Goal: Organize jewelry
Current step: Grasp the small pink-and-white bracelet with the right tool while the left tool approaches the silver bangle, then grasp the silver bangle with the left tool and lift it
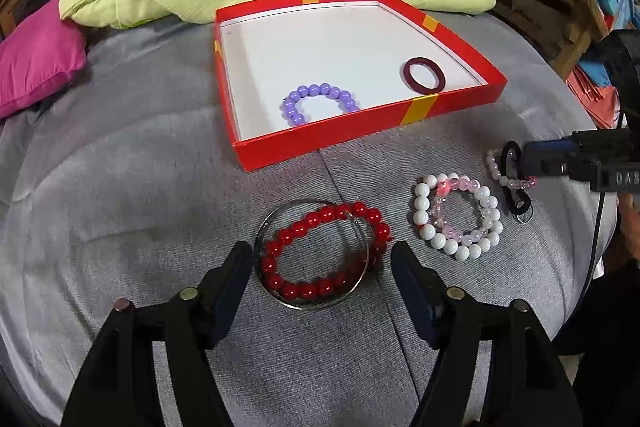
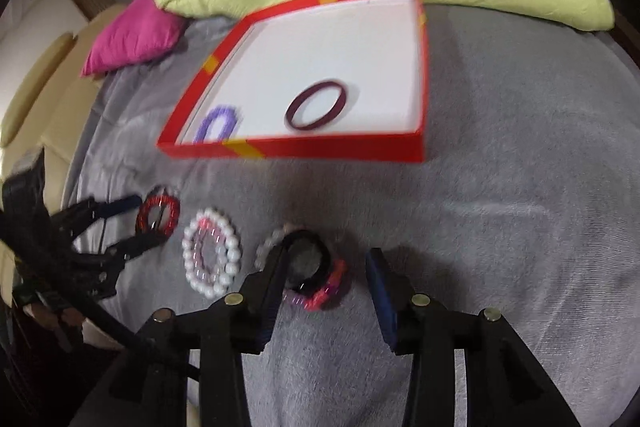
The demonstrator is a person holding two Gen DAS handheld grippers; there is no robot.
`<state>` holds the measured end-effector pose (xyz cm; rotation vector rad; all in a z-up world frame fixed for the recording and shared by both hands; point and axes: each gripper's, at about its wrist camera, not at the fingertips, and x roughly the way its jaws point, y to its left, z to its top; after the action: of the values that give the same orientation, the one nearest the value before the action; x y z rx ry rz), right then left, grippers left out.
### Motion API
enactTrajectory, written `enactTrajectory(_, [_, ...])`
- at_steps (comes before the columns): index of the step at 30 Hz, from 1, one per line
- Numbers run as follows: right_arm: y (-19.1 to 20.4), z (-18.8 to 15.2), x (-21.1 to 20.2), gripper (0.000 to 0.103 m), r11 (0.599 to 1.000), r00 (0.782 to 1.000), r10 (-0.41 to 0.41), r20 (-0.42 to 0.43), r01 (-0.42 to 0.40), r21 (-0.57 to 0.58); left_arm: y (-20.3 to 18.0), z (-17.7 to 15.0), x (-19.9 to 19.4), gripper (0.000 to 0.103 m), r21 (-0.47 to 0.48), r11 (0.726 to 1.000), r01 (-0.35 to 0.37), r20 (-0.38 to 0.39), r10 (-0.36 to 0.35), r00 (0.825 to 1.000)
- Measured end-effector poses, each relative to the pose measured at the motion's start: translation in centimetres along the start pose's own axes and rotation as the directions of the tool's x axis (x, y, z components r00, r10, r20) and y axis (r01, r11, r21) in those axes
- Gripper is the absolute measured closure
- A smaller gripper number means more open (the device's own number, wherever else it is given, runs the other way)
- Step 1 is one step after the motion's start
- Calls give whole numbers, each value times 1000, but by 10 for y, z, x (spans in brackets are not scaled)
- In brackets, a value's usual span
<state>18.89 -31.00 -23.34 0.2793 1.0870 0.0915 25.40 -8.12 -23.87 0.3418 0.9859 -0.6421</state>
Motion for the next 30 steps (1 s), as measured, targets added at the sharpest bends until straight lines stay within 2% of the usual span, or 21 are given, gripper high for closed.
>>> enactTrajectory(1, [3, -1, 1, 54, 1000, 1000, 0, -9, 0, -21, 0, 0, 1, 29, 1, 1000, -1, 1, 1, 1000])
enactTrajectory(3, [11, -5, 2, 35, 998, 1000, -15, -1, 15, -64, 0, 1, 3, 29, 8, 1000, -6, 8, 6, 1000])
enactTrajectory(6, [23, -8, 8, 34, 989, 998, -64, 9, 64, -135, 4, 2, 10, 29, -4, 1000, 7, -8, -7, 1000])
enactTrajectory(7, [25, -9, 9, 37, 985, 997, -81, 16, 83, -149, 4, 2, 11, 29, -7, 1000, 7, -7, -7, 1000])
enactTrajectory(8, [26, -9, 10, 49, 981, 993, -111, 26, 114, -160, 4, 2, 11, 30, -2, 1000, 1, 3, -1, 1000])
enactTrajectory(9, [27, -9, 10, 65, 975, 990, -138, 38, 143, -171, 2, 2, 11, 35, 12, 1000, -4, 13, 4, 1000])
enactTrajectory(10, [27, -9, 10, 74, 970, 987, -157, 43, 162, -179, 2, 3, 11, 41, 19, 1000, -5, 19, 5, 1000])
enactTrajectory(12, [24, -8, 8, 91, 969, 985, -166, 45, 171, -180, 2, 4, 9, 41, 22, 1000, 5, 28, -6, 1000])
enactTrajectory(16, [17, -4, -1, 95, 975, 988, -139, 60, 147, -164, -1, 6, 2, 41, 45, 999, -3, 64, 0, 998])
enactTrajectory(22, [14, 5, -23, 95, 988, 990, -68, 127, 84, -126, 5, 13, -19, 41, 18, 1000, 4, 137, -7, 991])
enactTrajectory(30, [-1, 19, -42, 95, 999, 979, 42, 201, -43, 3, 2, 28, -32, 41, -28, 1000, 2, 196, 3, 981])
